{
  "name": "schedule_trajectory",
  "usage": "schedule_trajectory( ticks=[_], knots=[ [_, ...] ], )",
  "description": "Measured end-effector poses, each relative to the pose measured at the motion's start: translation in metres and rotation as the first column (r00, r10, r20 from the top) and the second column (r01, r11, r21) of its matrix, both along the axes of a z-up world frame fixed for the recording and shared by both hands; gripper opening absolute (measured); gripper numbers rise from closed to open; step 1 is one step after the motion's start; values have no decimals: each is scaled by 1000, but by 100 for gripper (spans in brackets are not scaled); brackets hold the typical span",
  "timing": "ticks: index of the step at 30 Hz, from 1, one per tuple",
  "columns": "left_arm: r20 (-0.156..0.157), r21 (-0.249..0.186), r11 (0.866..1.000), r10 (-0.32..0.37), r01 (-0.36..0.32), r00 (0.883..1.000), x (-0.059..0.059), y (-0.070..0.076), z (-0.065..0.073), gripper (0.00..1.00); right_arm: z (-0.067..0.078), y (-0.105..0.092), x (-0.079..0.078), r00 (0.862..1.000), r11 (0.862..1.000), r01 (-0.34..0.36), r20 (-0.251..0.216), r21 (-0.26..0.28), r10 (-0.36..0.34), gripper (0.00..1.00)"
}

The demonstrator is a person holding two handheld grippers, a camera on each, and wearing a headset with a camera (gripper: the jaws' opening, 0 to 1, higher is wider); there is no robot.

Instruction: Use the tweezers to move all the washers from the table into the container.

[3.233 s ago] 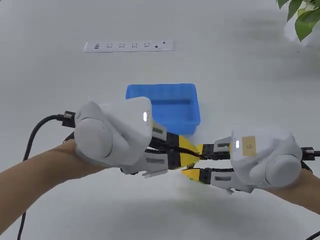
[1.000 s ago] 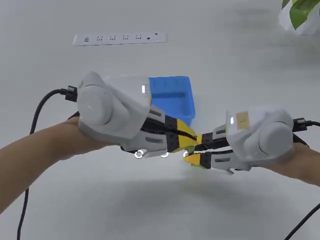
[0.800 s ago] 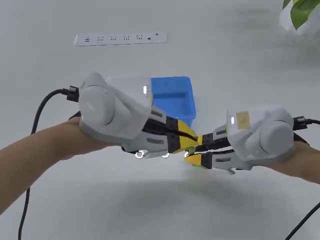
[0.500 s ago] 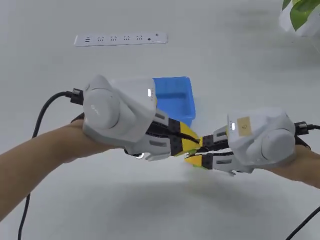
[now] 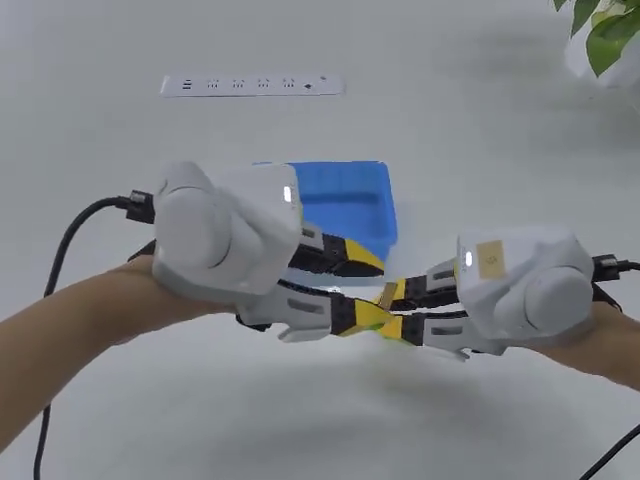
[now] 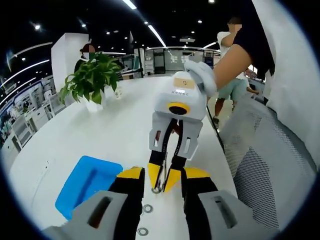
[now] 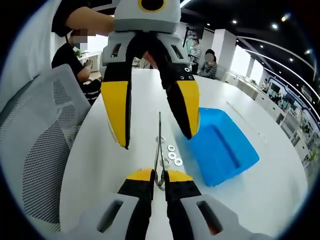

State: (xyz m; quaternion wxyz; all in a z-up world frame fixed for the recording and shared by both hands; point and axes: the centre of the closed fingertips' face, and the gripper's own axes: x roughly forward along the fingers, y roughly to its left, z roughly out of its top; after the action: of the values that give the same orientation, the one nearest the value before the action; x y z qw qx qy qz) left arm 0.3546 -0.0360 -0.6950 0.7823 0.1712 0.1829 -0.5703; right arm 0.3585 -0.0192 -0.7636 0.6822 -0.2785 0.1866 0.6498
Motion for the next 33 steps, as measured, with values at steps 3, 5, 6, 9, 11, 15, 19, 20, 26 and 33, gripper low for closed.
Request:
schedule_trajectory(
  ticks=[3,5,6,9,11,15,19,20,26,33],
  knots=[
    [12,1,998,68,-68,998,0,18,2,44,7,6,-4,1000,1000,-15,0,8,15,9],
    [8,-6,995,97,-97,995,-4,29,2,44,12,10,-8,999,999,-38,11,4,38,9],
    [8,-11,993,120,-120,993,-5,34,2,45,14,11,-9,999,999,-45,15,2,45,9],
    [10,-13,987,158,-158,987,-8,46,0,48,22,18,-10,997,998,-68,28,1,68,9],
    [21,-16,984,180,-180,983,-10,54,0,50,31,23,-7,996,997,-75,41,6,75,9],
    [26,-45,972,231,-230,973,-16,71,2,51,51,32,6,995,997,-76,69,29,74,9],
    [29,-68,956,286,-284,958,-18,89,5,54,77,43,23,994,996,-61,99,72,54,9],
    [36,-80,951,301,-297,953,-17,93,7,54,87,47,28,994,994,-54,99,98,44,9],
    [29,-119,925,366,-360,930,-14,113,8,62,102,66,56,989,993,-57,140,106,42,9],
    [54,-97,918,392,-386,918,-16,125,6,66,79,84,88,993,996,-31,117,87,21,9]
  ],
)
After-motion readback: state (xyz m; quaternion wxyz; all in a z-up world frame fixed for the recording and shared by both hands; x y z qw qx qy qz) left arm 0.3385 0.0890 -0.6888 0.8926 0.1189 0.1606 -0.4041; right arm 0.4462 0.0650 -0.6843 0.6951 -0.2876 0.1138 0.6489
